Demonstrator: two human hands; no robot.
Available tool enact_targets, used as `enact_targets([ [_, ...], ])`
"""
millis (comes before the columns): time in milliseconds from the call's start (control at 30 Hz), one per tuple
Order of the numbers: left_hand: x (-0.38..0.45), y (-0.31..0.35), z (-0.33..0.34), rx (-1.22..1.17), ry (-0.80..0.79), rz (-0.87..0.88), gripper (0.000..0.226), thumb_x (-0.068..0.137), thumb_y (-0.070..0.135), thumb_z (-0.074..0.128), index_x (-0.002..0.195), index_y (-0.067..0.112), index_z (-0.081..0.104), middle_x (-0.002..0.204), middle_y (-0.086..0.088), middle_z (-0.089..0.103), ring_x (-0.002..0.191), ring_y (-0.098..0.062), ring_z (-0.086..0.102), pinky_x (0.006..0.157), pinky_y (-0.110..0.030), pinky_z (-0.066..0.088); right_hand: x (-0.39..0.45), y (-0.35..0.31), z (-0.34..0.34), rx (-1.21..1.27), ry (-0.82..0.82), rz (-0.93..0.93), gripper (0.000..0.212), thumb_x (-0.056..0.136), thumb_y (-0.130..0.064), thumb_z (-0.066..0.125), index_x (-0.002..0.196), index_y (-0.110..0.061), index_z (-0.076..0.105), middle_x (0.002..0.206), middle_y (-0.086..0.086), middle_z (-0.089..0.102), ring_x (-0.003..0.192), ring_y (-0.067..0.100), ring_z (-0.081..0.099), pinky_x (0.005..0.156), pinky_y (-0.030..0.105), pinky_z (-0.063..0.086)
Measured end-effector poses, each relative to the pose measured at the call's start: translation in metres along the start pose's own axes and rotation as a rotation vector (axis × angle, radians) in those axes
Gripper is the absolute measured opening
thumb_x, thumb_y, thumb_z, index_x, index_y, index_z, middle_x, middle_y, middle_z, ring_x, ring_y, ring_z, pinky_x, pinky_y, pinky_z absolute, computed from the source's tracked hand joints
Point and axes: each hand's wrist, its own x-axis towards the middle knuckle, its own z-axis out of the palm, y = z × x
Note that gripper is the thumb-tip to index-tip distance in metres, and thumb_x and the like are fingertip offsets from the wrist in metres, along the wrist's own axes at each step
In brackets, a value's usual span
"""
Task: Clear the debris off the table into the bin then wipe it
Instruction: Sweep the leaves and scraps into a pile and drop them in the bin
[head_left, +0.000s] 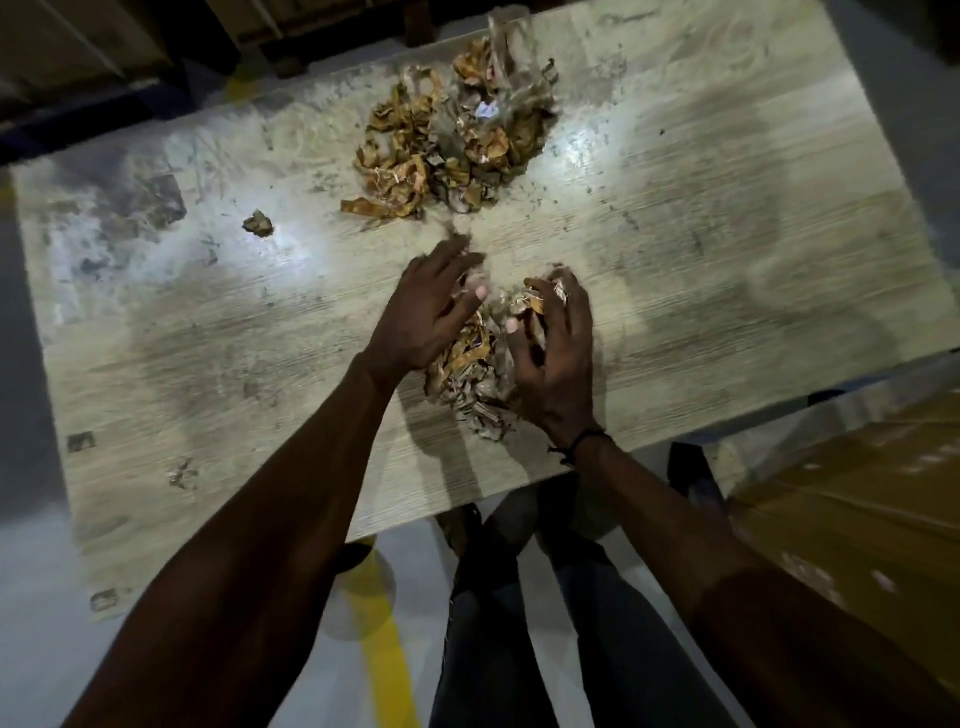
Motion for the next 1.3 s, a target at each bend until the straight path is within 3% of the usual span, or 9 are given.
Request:
enact_targets([
  [200,-0.028,0.007,0.000,-0.136,0.118,-0.052,0.059,0.109,0.058,0.035,0.149,0.018,0.054,0.155,-0.003,0.053,0.148,-0.021,0.041,0.120,-0.050,0.032,-0.019,-0.004,0.015,-0.129,0.065,0.017,0.055,0.107,-0.038,0.052,0.154,-0.009,0.045,0.166,0.015,0.032,0.156,0.028,0.026,0.126,0.044,0.026],
  [300,-0.045,0.007,-0.002,-0.161,0.150,-0.058,0.055,0.109,0.056,0.038,0.151,0.022,0.049,0.156,0.000,0.052,0.148,-0.022,0.042,0.120,-0.057,0.029,-0.020,-0.008,0.022,-0.128,0.112,0.061,0.055,0.107,-0.039,0.052,0.152,-0.009,0.045,0.165,0.015,0.031,0.155,0.028,0.027,0.124,0.047,0.030],
  [400,-0.064,0.014,0.008,-0.082,0.170,-0.092,0.060,0.108,0.059,0.035,0.155,0.023,0.043,0.160,0.000,0.046,0.151,-0.020,0.037,0.125,-0.053,0.022,-0.020,-0.012,0.029,-0.077,0.155,0.093,0.052,0.108,-0.035,0.053,0.150,-0.007,0.047,0.166,0.013,0.028,0.156,0.025,0.026,0.121,0.047,0.035],
  [500,-0.073,0.032,0.029,-0.096,0.251,-0.187,0.058,0.109,0.052,0.036,0.157,0.020,0.040,0.160,-0.003,0.044,0.150,-0.024,0.038,0.121,-0.052,0.030,-0.019,-0.014,0.032,0.002,0.187,0.099,0.047,0.109,-0.029,0.050,0.148,-0.003,0.050,0.166,0.013,0.031,0.155,0.025,0.030,0.119,0.047,0.039],
  [700,-0.060,0.059,0.057,-0.334,0.505,-0.246,0.051,0.109,0.038,0.043,0.148,0.006,0.051,0.148,-0.010,0.056,0.138,-0.025,0.053,0.112,-0.046,0.045,-0.017,-0.017,0.038,0.102,0.239,0.068,0.041,0.109,-0.026,0.042,0.142,-0.007,0.056,0.154,0.010,0.051,0.146,0.021,0.045,0.117,0.044,0.041],
  [900,-0.048,0.071,0.061,-0.538,0.608,-0.273,0.041,0.110,0.025,0.046,0.146,0.006,0.056,0.146,-0.006,0.060,0.135,-0.013,0.056,0.112,-0.031,0.046,-0.015,-0.026,0.044,0.327,0.236,0.168,0.036,0.111,-0.018,0.042,0.140,-0.005,0.059,0.144,0.007,0.062,0.135,0.017,0.057,0.112,0.033,0.047],
  [1067,-0.041,0.073,0.060,-0.868,0.614,-0.434,0.039,0.109,0.030,0.052,0.142,0.012,0.061,0.143,-0.001,0.065,0.134,-0.015,0.059,0.113,-0.045,0.049,-0.009,-0.036,0.046,0.578,0.115,0.304,0.038,0.112,-0.023,0.043,0.144,-0.008,0.058,0.145,0.002,0.062,0.137,0.013,0.056,0.113,0.029,0.045],
  [1200,-0.036,0.084,0.046,-1.118,0.635,-0.517,0.039,0.105,0.036,0.060,0.134,0.011,0.068,0.134,-0.004,0.071,0.128,-0.018,0.065,0.110,-0.040,0.052,-0.001,-0.047,0.045,0.753,0.046,0.394,0.039,0.112,-0.027,0.043,0.143,-0.009,0.059,0.145,0.004,0.063,0.138,0.016,0.057,0.115,0.034,0.045],
  [1300,-0.035,0.091,0.038,-1.231,0.648,-0.588,0.048,0.099,0.045,0.060,0.129,0.011,0.071,0.128,-0.006,0.074,0.123,-0.021,0.068,0.106,-0.039,0.054,0.005,-0.058,0.042,0.824,0.046,0.488,0.033,0.113,-0.025,0.044,0.136,-0.010,0.063,0.132,0.002,0.070,0.125,0.012,0.065,0.102,0.027,0.052],
])
